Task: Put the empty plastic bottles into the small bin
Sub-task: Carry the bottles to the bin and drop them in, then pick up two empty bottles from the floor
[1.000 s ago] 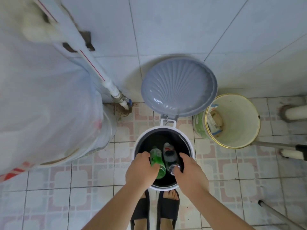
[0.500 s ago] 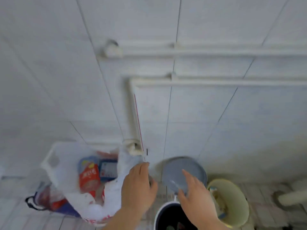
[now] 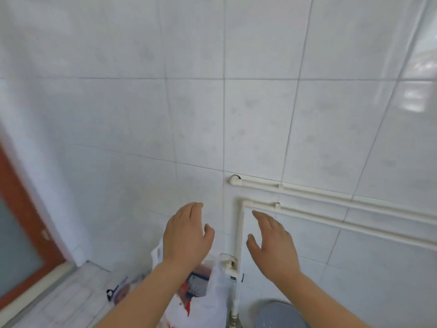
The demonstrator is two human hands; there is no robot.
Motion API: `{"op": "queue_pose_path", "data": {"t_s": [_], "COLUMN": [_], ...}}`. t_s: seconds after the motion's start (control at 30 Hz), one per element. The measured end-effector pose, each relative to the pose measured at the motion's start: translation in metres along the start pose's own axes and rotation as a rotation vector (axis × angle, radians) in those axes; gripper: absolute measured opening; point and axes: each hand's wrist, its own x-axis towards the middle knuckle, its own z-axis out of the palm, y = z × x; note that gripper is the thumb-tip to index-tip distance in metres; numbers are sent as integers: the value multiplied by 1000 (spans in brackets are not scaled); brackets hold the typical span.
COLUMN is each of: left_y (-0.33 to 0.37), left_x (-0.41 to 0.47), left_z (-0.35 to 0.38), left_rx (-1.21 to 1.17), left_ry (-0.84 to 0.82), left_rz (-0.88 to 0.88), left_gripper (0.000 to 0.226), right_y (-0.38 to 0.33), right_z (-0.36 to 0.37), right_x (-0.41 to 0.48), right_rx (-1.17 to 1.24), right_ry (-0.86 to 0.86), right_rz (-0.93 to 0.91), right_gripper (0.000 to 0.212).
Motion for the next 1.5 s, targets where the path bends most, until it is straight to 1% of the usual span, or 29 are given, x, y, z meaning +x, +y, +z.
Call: {"op": "queue_pose_path", "data": {"t_s": [0.17,0.23,0.37,0.5,0.6,0.8,0.93,1.1,1.17,1.3,1.43,1.5], "left_y": [-19,-33,-66,-96,-109,-121,-117,-102,-96,-86,-81,-83], "left_x": [-46,-75,-144,-219,-287,-449,-568,-714,-770,-863,-926,-954], "left_z": [-76,-108,-177,-254,-312,-417,-485,-570,-598,-640,-661,-667], "left_rx": [57,113,251,378,459,636,728,862,903,961,984,980], "left_ry": [171,226,294,375,468,559,610,636,632,620,644,640], "left_rz": [-171,-252,-405,-597,-741,-953,-1099,-1268,-1351,-1474,-1553,-1610], "left_gripper": [49,51,47,49,47,47,50,44,42,48,43,45], "right_y": [-66,-100,-181,-266,-332,-456,-528,-608,-631,-664,-695,-711], "right_z": [-15,-12,0,6,7,2,-4,-17,-24,-31,-30,-27], "right_x": [-15,-28,-64,-110,-157,-288,-401,-550,-605,-697,-768,-798], "right_rx": [125,184,288,373,418,549,631,697,722,752,759,760], "right_ry": [-17,-59,-150,-245,-287,-373,-469,-585,-624,-691,-743,-780], "right_rz": [-225,-315,-493,-688,-822,-1074,-1205,-1355,-1409,-1477,-1566,-1614], "right_gripper": [56,59,69,59,64,57,58,58,57,56,54,55]}}
